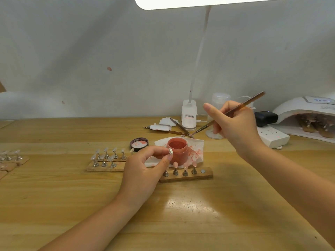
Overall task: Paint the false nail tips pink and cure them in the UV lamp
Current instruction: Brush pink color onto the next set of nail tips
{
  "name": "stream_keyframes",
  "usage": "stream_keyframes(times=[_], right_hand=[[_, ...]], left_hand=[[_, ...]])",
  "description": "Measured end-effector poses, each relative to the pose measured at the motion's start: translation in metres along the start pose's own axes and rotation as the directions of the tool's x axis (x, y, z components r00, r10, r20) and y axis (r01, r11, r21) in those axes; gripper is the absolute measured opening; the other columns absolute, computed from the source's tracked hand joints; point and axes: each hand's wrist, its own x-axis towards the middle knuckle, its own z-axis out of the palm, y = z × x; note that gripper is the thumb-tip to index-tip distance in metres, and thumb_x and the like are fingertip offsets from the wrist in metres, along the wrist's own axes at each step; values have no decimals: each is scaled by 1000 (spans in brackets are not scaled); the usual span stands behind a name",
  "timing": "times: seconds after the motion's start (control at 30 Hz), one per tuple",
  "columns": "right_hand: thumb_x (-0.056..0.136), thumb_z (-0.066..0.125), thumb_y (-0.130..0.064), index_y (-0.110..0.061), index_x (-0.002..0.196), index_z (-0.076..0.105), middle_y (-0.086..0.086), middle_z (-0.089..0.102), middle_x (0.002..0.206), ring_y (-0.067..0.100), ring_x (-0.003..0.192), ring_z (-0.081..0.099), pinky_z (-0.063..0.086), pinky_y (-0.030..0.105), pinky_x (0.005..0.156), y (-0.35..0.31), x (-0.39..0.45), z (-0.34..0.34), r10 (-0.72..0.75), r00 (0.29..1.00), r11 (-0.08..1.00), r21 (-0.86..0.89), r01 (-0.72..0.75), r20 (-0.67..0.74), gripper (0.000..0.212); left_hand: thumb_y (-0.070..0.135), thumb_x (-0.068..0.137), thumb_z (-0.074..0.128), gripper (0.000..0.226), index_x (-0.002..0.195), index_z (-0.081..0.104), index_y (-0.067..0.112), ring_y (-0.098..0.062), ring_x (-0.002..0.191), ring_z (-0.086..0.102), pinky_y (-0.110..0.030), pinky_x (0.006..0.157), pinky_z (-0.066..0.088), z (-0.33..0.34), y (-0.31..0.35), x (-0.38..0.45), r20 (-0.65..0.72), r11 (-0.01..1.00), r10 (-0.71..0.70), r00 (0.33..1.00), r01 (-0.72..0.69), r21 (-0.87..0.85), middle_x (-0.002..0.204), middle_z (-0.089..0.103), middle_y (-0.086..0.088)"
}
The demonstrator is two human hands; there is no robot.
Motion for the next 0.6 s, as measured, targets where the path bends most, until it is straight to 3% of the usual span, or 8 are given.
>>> stream_keyframes(times=[0.1,0.2,0.4,0.5,0.6], right_hand=[[75,61,-41,-7,67,53,2,59,45,9,35,50,41,14,38,-8,-20,3,-57,998,992,117,56,0,36],[79,58,-32,-7,74,56,8,64,56,10,40,57,42,13,39,-8,-39,10,-152,988,968,208,142,35,25],[86,58,-26,-19,79,66,-19,63,61,-2,56,61,43,6,55,-4,-60,16,-370,921,924,148,352,121,13],[86,59,-30,-28,72,64,-20,61,56,1,52,59,42,10,51,-6,-64,16,-383,917,922,105,373,109,14],[86,49,-34,-24,65,64,-12,61,53,4,48,57,42,13,48,-4,-67,18,-335,939,937,131,324,77,28]], left_hand=[[10,79,68,26,76,63,36,10,82,57,1,70,37,0,0,0,2,1000,-8,1000,8,8,73,67,15],[9,79,68,27,77,63,35,10,79,57,1,69,37,0,0,0,-3,1000,-13,1000,13,6,70,66,10],[7,78,68,28,77,64,35,12,79,57,1,69,38,0,0,0,-7,1000,-16,1000,16,-9,71,67,17],[7,78,69,28,77,65,35,11,80,58,0,70,38,0,-1,0,-5,1000,-19,1000,19,-7,71,67,18],[8,78,68,28,77,65,35,11,81,57,0,70,38,-1,0,0,3,1000,-24,1000,24,-11,73,67,18]])
